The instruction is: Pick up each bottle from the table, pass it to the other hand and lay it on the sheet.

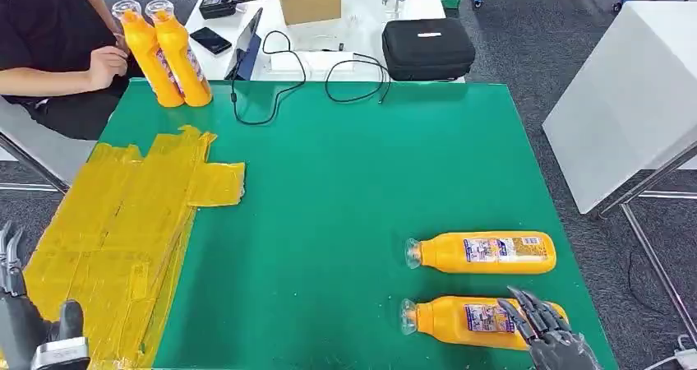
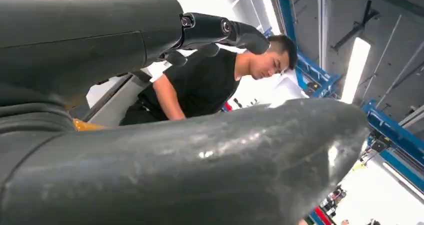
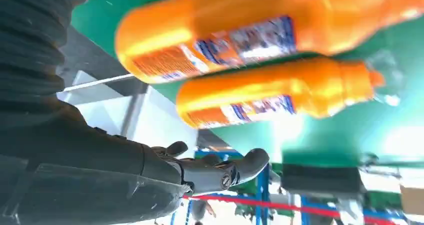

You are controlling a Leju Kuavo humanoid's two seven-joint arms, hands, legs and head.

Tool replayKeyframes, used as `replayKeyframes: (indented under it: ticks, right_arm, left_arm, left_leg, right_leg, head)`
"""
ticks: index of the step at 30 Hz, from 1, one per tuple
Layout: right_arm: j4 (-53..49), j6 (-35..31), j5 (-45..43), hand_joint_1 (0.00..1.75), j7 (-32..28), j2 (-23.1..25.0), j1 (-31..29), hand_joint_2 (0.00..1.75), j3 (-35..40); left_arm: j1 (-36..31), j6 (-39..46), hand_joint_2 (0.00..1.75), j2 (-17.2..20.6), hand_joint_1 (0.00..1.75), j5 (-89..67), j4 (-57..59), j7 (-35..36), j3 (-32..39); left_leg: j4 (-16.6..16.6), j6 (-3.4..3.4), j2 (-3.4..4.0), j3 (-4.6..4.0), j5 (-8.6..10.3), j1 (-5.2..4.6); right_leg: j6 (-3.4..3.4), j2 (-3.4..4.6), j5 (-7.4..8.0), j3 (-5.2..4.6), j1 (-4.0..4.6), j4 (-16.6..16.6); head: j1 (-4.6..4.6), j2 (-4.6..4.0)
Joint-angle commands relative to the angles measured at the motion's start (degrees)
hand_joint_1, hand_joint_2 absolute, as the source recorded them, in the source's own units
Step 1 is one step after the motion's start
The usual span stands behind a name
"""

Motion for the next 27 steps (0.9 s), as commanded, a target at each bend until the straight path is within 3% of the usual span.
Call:
replayKeyframes:
  ticks: [1,13,27]
  right_arm:
    - [2.03,5.71,-0.85,0.00,-5.70,12.00,5.63,1.75,-15.02]
    - [4.93,14.06,-3.96,0.00,-8.93,14.23,9.19,1.75,-24.04]
    - [14.27,22.19,-3.19,0.00,-16.63,21.52,4.21,1.75,-31.46]
  left_arm:
    - [-0.54,-0.67,0.00,-1.60,0.00,0.01,0.50,0.17,1.45]
    - [-1.65,-1.11,0.00,-1.25,0.00,0.65,1.71,0.17,0.95]
    - [-3.56,-1.66,0.00,-0.63,0.00,1.18,3.48,0.17,-0.17]
  left_leg:
    - [-0.05,-0.12,-0.01,0.17,-0.04,0.09]
    - [-0.04,-0.08,-0.03,0.11,-0.01,0.03]
    - [-0.10,-0.10,0.00,0.18,0.01,0.07]
  right_leg:
    - [-0.03,-0.09,-0.04,0.26,0.09,-0.14]
    - [-0.02,-0.08,-0.02,0.17,0.03,-0.09]
    - [-0.03,-0.07,0.02,0.25,0.07,-0.18]
  head:
    - [0.00,0.00]
    - [0.00,0.00]
    - [-0.02,0.00]
